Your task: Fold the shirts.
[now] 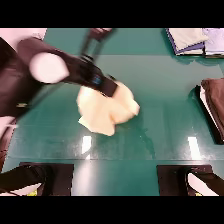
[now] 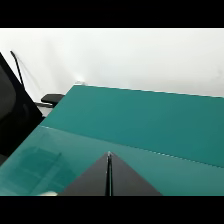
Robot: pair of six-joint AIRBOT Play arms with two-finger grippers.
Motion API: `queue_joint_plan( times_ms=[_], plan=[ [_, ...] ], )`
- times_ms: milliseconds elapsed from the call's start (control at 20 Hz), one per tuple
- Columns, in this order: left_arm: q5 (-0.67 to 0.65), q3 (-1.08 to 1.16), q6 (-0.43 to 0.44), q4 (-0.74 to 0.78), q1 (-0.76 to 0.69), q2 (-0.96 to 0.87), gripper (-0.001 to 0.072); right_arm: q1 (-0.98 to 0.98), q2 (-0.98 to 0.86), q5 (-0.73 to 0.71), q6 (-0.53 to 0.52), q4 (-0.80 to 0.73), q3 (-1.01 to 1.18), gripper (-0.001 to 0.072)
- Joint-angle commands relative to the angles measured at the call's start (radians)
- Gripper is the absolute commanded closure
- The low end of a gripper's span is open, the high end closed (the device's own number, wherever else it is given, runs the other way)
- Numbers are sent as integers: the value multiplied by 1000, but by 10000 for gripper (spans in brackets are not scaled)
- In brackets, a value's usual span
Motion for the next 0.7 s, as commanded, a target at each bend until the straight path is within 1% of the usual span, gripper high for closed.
queue_joint_plan(
  times_ms=[0,100,150,250,400,500,650],
  plan=[
    [113,2,95,-144,-50,-116,152,1,0,-1,0,0,1,696],
    [166,3,93,-124,16,-117,152,1,0,0,0,0,1,695],
    [167,2,93,-122,73,-117,152,1,-1,0,0,0,1,695],
    [138,-1,72,-132,203,-125,152,1,0,6,0,0,1,695],
    [53,-8,66,-152,383,-174,152,1,-11,11,0,0,1,695],
    [4,-49,66,-220,472,-216,152,1,-23,23,0,2,1,695],
    [19,-178,66,-306,557,-246,151,1,-43,48,0,3,1,695]
  ],
)
